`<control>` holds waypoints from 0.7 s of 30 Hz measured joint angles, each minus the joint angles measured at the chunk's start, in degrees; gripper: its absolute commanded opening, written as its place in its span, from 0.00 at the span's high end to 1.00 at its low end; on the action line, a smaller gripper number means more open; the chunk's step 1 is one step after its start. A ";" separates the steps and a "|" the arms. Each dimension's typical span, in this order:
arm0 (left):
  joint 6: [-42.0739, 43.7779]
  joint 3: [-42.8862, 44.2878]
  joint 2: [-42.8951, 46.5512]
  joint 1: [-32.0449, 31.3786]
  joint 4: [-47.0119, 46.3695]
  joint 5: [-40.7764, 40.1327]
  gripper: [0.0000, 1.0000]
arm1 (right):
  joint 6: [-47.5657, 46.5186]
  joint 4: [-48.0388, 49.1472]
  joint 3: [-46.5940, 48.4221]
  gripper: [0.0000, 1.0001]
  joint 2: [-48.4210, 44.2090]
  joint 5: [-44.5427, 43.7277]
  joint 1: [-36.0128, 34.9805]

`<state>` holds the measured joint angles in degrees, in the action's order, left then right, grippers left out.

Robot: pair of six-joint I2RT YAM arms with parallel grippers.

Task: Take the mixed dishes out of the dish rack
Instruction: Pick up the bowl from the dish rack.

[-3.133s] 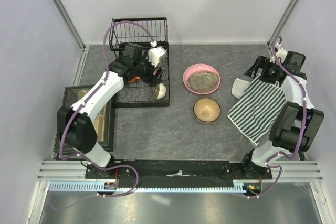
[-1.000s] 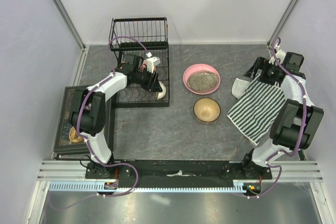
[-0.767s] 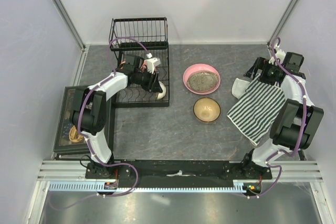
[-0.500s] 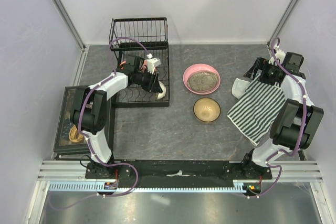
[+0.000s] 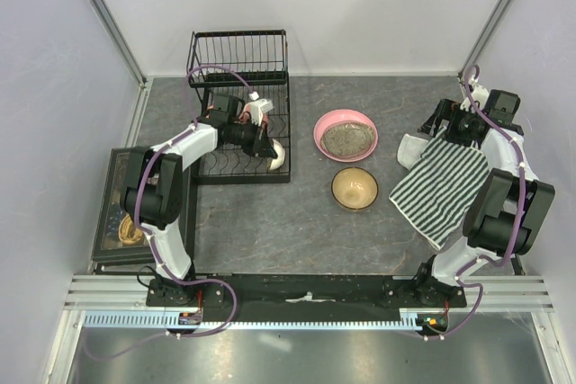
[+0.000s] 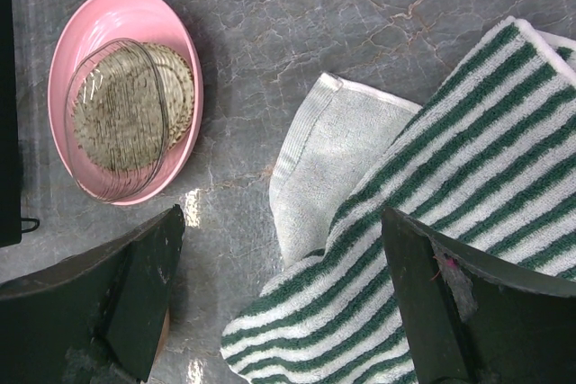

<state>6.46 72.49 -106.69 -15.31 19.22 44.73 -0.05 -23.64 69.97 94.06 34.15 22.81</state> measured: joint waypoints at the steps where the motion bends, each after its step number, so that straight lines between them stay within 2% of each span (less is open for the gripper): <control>1: -0.37 0.00 -0.15 0.17 0.02 0.57 0.98 | -0.04 0.02 0.02 0.02 0.15 -0.02 0.00; 21: -2.97 -0.70 -0.48 2.40 -3.45 7.17 0.99 | -0.24 -0.20 0.02 0.02 0.66 -0.15 0.00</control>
<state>3.49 71.79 -107.18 -12.91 15.77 51.90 -0.30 -23.83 70.00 94.72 34.00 22.81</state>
